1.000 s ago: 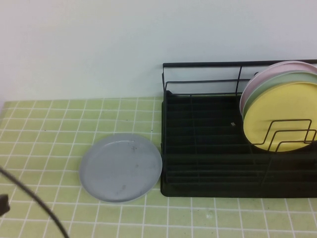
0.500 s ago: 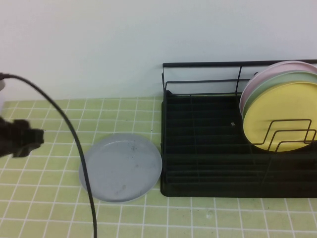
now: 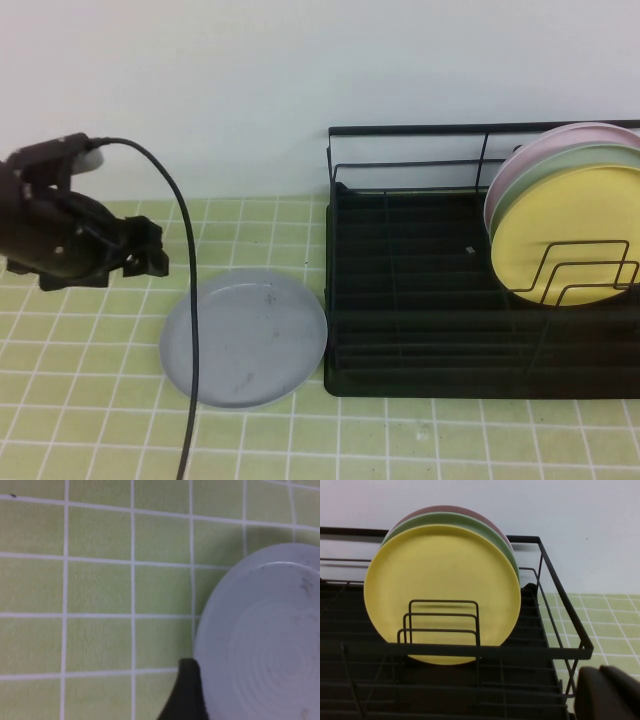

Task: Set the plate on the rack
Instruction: 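Move the gripper toward the grey plate on the table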

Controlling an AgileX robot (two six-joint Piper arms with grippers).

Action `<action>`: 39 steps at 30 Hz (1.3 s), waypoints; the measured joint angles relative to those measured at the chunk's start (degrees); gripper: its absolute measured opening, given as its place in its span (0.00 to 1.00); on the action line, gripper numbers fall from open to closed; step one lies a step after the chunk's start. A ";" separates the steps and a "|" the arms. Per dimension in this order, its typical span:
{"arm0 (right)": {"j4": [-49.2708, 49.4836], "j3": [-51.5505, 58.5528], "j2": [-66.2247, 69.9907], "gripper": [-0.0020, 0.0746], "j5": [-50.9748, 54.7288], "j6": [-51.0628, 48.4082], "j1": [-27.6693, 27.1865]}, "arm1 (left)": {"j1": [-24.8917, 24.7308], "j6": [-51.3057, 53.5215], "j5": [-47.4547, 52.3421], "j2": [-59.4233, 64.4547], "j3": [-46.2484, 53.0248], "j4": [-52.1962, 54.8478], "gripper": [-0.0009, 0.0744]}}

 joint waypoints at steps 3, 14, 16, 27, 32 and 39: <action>0.00 0.00 0.00 0.02 0.00 0.00 0.00 | 0.00 0.09 0.00 4.65 -2.38 -0.23 0.75; 0.00 0.00 0.00 0.02 0.00 -0.14 0.00 | -0.09 6.26 2.96 15.79 -6.39 -6.39 0.66; 0.00 0.00 0.00 0.02 0.21 -0.28 0.00 | 0.03 6.90 2.85 16.70 -6.39 -5.80 0.65; 0.00 0.00 0.00 0.02 0.21 -0.28 0.00 | -0.08 10.69 5.50 17.68 -6.39 -6.23 0.62; 0.00 0.00 0.00 0.02 0.21 -0.28 0.00 | -0.08 10.69 5.75 17.68 -6.39 -5.78 0.57; 0.00 0.00 0.00 0.02 0.21 -0.28 0.00 | -0.08 10.86 7.29 17.68 -6.42 -5.88 0.53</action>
